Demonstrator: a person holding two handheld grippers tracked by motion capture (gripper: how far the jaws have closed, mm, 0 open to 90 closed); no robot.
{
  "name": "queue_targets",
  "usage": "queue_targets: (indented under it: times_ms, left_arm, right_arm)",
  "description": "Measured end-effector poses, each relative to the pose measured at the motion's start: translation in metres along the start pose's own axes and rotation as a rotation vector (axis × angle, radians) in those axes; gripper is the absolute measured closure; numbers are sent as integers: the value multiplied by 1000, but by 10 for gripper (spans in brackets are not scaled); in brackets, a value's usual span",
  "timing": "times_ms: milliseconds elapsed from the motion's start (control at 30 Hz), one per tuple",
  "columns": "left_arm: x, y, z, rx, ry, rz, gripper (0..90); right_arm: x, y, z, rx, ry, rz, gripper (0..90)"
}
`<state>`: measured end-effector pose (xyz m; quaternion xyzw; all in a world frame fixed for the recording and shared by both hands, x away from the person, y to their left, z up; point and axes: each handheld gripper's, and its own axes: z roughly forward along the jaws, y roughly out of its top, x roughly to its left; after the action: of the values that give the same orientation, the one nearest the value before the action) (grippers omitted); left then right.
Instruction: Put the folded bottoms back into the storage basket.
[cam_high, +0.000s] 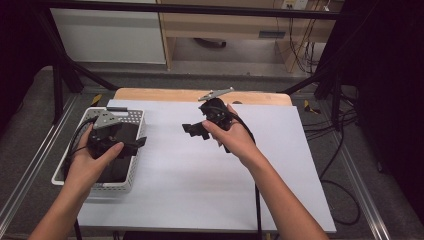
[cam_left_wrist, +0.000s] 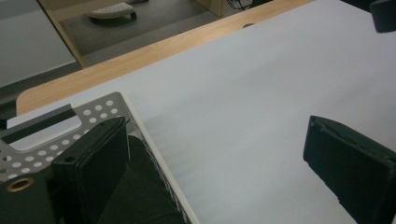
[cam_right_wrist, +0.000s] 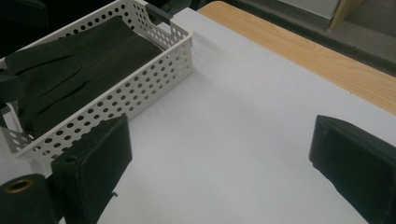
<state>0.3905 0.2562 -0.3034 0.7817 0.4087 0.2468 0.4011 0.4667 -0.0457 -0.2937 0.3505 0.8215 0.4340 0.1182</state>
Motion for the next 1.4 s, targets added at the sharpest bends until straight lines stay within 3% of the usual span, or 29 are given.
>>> queue_targets:
  times_ms: [467,1200,1400]
  left_arm:
    - [-3,-9,-7,-27,-23,-5,69]
    - [17,-47,-22,-28,-52,-48,69]
    - [21,-58,-20,-24,-55,-69,69]
  right_arm:
    - [-14,-3,-24,-30,-16,7,61]
    - [-53,-28,-77,-112,-92,83,63]
    - [-64,-41,-91,-128,-117,76,59]
